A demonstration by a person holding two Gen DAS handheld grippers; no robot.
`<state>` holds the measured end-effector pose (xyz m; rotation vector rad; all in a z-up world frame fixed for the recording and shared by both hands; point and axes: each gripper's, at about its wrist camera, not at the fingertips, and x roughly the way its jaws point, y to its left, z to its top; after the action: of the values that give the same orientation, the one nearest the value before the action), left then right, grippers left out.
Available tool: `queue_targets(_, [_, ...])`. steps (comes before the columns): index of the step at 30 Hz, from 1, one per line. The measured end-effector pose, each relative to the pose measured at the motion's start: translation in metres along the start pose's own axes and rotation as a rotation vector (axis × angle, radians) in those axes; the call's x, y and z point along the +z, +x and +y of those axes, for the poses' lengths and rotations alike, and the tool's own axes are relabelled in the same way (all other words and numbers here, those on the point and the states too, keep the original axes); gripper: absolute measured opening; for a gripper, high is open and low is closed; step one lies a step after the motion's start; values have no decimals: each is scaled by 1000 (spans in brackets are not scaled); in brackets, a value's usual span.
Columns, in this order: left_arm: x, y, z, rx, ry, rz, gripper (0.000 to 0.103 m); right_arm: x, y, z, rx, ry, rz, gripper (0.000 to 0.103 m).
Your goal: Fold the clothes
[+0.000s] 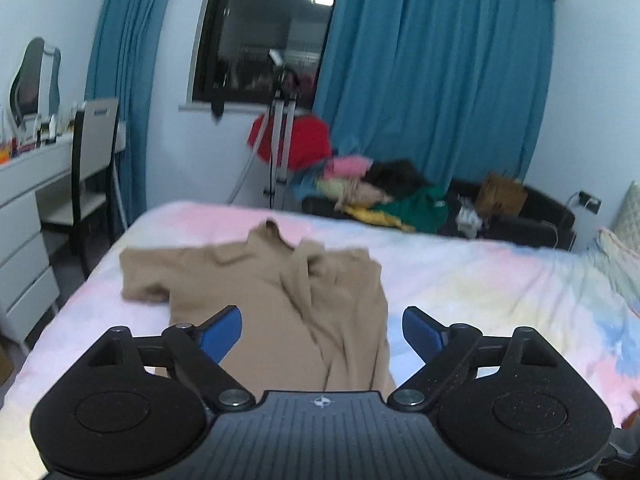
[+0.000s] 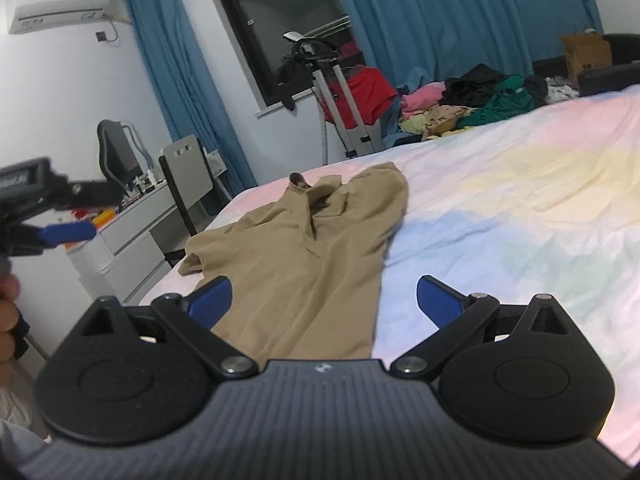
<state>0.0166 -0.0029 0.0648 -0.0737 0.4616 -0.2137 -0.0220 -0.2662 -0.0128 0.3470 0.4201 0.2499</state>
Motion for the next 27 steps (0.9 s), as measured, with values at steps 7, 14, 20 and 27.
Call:
queue_targets(7, [-36, 27, 44, 32, 14, -2, 90, 33, 79, 31, 6, -92, 47, 101])
queue_targets(14, [-51, 53, 114, 106, -91, 31, 90, 47, 222, 45, -47, -135, 107, 93])
queue_targets(20, [-55, 75, 145, 117, -137, 76, 90, 39, 320, 60, -150, -279, 186, 69])
queue_targets(27, [-63, 91, 150, 109, -139, 106, 90, 49, 346, 77, -145, -316, 192, 15])
